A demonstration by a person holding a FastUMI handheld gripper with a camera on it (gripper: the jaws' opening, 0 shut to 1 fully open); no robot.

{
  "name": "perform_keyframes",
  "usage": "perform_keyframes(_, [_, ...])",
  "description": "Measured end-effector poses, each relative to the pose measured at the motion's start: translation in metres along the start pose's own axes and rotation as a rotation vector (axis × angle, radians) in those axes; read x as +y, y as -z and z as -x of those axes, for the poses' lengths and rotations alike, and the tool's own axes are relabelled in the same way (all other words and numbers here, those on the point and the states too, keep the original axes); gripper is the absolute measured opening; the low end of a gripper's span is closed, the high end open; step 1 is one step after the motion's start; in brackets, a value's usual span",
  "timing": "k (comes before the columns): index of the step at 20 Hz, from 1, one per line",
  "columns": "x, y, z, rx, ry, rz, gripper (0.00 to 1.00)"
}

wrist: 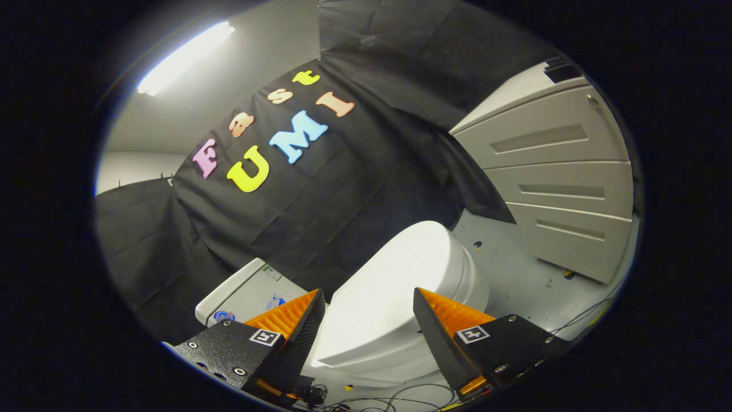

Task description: Open the toilet lid.

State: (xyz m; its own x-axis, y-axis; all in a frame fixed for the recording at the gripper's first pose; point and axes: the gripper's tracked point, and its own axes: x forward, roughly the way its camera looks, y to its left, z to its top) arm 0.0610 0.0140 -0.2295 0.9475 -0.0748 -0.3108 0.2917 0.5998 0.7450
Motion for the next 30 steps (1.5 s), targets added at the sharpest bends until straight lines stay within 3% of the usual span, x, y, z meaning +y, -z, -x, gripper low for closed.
perform_keyframes(5, [-0.045,0.016,-0.010,0.017,0.116,-0.167,0.95])
perform_keyframes(11, [-0.081,0.048,-0.027,0.086,0.198,-0.255,0.95])
perform_keyframes(15, [-0.091,0.067,-0.036,0.110,0.199,-0.439,0.95])
perform_keyframes(19, [-0.106,0.085,-0.047,0.137,0.234,-0.501,0.94])
perform_keyframes(21, [-0.107,0.082,-0.052,0.124,0.229,-0.530,0.79])
perform_keyframes(22, [-0.109,0.079,-0.054,0.116,0.232,-0.565,0.67])
perform_keyframes(23, [-0.111,0.077,-0.056,0.099,0.234,-0.586,0.63])
perform_keyframes(25, [-0.115,0.078,-0.058,0.097,0.244,-0.593,0.42])
perform_keyframes(26, [-0.115,0.079,-0.058,0.108,0.241,-0.592,0.23])
perform_keyframes(30, [-0.117,0.079,-0.059,0.123,0.225,-0.599,0.13])
